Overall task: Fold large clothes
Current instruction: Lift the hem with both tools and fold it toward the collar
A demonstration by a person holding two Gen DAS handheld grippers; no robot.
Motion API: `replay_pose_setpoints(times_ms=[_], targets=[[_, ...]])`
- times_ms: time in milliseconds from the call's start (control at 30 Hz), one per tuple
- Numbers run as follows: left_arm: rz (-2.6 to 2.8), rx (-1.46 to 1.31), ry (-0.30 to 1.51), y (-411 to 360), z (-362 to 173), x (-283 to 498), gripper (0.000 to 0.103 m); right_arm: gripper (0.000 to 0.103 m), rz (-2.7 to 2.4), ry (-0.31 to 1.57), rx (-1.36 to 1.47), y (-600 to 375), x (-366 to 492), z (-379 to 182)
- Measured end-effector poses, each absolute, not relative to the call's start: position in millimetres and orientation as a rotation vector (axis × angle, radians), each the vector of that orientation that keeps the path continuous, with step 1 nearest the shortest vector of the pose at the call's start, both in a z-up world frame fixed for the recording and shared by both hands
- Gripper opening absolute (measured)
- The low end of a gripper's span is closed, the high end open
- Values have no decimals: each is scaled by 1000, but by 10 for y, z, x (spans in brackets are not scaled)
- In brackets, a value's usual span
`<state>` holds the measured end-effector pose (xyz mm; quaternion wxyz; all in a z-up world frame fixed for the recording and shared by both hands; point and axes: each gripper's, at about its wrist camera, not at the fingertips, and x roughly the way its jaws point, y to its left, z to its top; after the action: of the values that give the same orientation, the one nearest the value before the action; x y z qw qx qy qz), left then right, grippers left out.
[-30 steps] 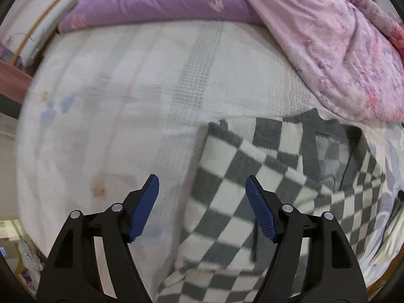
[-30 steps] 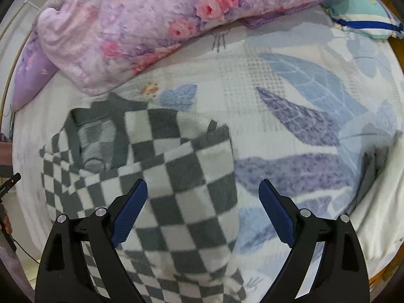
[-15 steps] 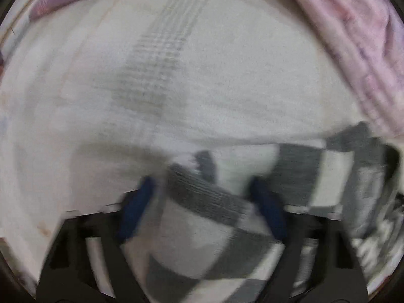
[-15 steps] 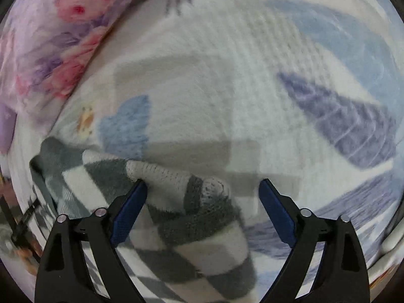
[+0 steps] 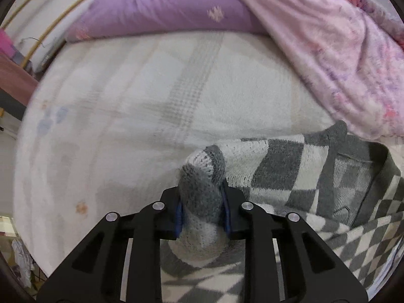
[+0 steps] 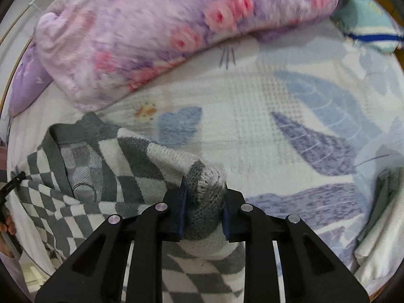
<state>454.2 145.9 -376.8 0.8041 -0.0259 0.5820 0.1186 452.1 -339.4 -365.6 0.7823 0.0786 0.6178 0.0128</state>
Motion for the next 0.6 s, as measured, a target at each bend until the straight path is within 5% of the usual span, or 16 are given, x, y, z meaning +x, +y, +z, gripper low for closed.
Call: replay_pose_setpoints(times_ms=[600], targets=[[120, 59, 1110, 1498, -2375, 3044, 22, 19, -51, 1132, 77, -3142, 2937, -2368]])
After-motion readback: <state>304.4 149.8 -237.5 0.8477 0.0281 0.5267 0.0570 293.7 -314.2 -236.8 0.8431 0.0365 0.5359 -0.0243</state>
